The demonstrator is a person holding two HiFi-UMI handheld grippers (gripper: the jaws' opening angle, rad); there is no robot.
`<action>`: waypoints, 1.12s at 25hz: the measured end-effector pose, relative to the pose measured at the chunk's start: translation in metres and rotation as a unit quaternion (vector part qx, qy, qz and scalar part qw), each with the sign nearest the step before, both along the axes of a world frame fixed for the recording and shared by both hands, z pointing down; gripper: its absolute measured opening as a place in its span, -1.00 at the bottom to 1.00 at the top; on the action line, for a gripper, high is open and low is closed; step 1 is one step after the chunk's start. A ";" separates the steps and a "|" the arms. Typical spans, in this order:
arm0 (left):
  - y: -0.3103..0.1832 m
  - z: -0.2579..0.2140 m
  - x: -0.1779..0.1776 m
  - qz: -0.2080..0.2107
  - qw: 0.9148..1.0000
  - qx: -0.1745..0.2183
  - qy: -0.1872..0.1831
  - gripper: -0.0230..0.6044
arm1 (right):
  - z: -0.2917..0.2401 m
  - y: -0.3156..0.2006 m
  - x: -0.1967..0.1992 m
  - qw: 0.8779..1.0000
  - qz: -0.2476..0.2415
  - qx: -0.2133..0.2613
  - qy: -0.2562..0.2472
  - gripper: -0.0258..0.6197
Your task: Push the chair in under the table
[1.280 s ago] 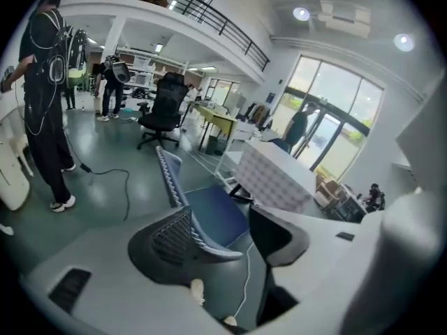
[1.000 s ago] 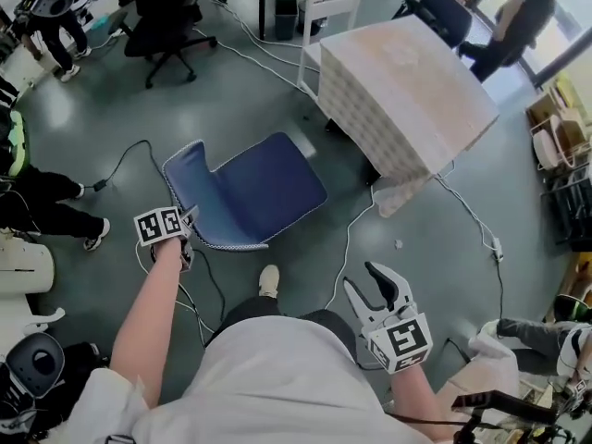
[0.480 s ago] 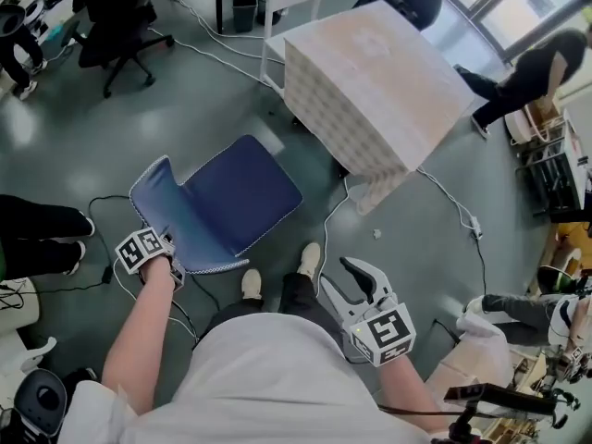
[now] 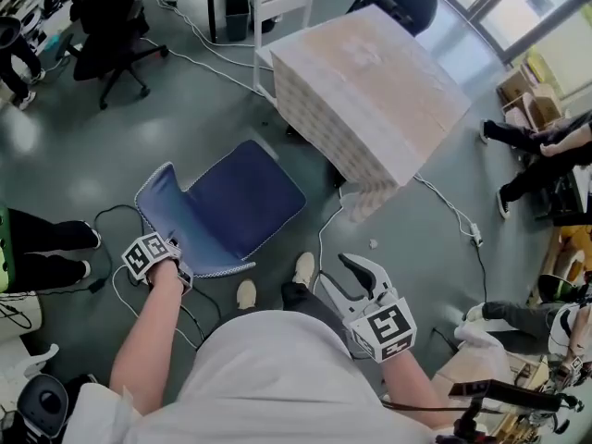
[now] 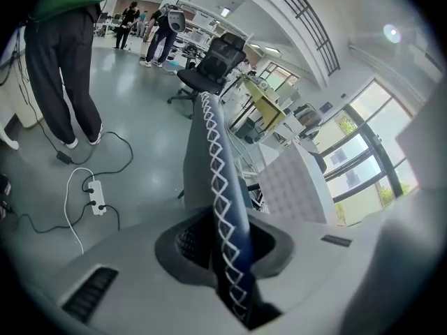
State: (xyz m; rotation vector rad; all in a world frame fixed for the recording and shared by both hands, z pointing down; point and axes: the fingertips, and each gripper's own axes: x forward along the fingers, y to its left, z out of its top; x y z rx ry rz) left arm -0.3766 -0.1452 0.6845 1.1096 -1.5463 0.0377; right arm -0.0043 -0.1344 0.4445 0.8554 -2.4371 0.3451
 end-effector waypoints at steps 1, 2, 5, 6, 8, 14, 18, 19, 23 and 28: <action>-0.008 0.000 0.006 -0.001 1.000 0.000 0.000 -0.71 | 0.001 -0.006 0.006 1.000 0.002 -0.003 0.000 -0.32; -0.015 0.000 0.011 -0.001 1.000 -0.001 -0.002 -0.71 | 0.003 -0.012 0.011 1.000 0.004 -0.005 0.000 -0.32; -0.037 -0.001 0.026 -0.002 1.000 -0.003 -0.007 -0.71 | 0.008 -0.025 0.025 1.000 0.004 -0.012 -0.002 -0.32; -0.042 -0.001 0.032 -0.003 1.000 -0.003 -0.006 -0.71 | 0.009 -0.028 0.030 1.000 0.005 -0.015 -0.003 -0.32; -0.056 -0.002 0.045 -0.006 1.000 -0.004 -0.003 -0.71 | 0.011 -0.036 0.040 1.000 0.007 -0.019 -0.006 -0.32; -0.099 -0.001 0.079 -0.014 1.000 0.001 0.001 -0.71 | 0.019 -0.060 0.076 0.999 0.019 -0.023 -0.012 -0.32; -0.124 0.000 0.100 -0.018 1.000 0.003 0.002 -0.71 | 0.021 -0.073 0.100 0.999 0.029 -0.028 -0.016 -0.32; -0.130 -0.001 0.103 -0.019 1.000 0.003 0.002 -0.71 | 0.021 -0.075 0.105 0.999 0.032 -0.029 -0.017 -0.33; -0.154 -0.002 0.120 -0.020 1.000 0.003 0.004 -0.71 | 0.026 -0.087 0.126 0.998 0.039 -0.036 -0.019 -0.32; -0.184 -0.001 0.151 -0.028 1.000 0.007 0.008 -0.71 | 0.030 -0.103 0.153 0.998 0.044 -0.041 -0.022 -0.32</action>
